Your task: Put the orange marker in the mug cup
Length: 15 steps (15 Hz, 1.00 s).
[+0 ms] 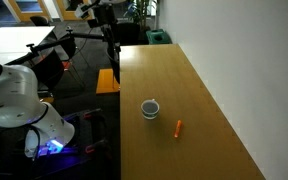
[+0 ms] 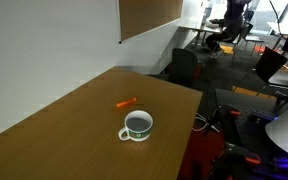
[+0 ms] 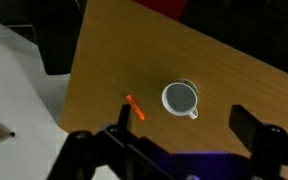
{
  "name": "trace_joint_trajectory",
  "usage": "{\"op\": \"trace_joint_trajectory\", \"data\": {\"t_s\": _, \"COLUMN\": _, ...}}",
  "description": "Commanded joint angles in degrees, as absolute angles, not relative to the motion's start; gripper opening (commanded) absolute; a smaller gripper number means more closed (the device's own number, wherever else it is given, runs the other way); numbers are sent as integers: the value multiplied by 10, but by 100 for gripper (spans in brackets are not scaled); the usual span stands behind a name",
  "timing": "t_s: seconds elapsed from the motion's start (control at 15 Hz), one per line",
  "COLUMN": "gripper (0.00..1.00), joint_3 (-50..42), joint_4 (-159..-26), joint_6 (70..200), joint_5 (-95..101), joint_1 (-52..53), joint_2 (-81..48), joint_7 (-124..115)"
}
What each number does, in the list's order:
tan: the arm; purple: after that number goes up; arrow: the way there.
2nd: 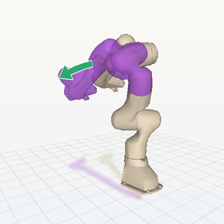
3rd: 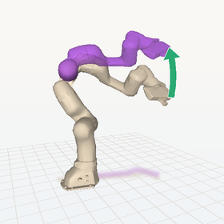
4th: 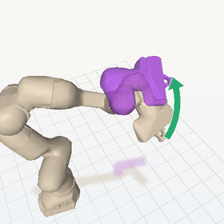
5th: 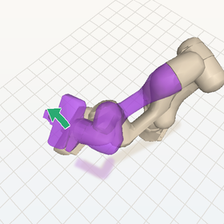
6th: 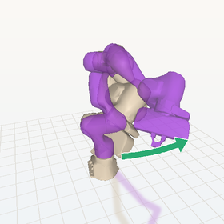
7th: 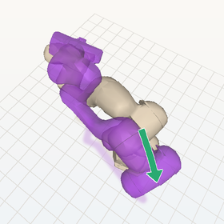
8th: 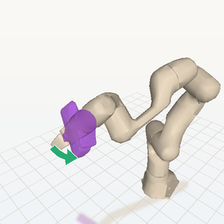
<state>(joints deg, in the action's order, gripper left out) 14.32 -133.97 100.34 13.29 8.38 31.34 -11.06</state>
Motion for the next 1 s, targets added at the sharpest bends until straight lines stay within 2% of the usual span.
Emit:
{"op": "trace_joint_trajectory", "data": {"t_s": 0.0, "gripper": 100, "joint_3": 100, "joint_4": -1369, "joint_6": 1091, "joint_5": 176, "joint_1": 73, "joint_2": 315, "joint_7": -52}}
{"op": "trace_joint_trajectory", "data": {"t_s": 0.47, "gripper": 100, "joint_3": -1, "joint_4": -1398, "joint_6": 1262, "joint_5": 169, "joint_1": 59, "joint_2": 268, "joint_7": 117}}
{"op": "trace_joint_trajectory", "data": {"t_s": 0.93, "gripper": 100, "joint_3": -48, "joint_4": -1400, "joint_6": 1349, "joint_5": 168, "joint_1": 58, "joint_2": 192, "joint_7": 294}}
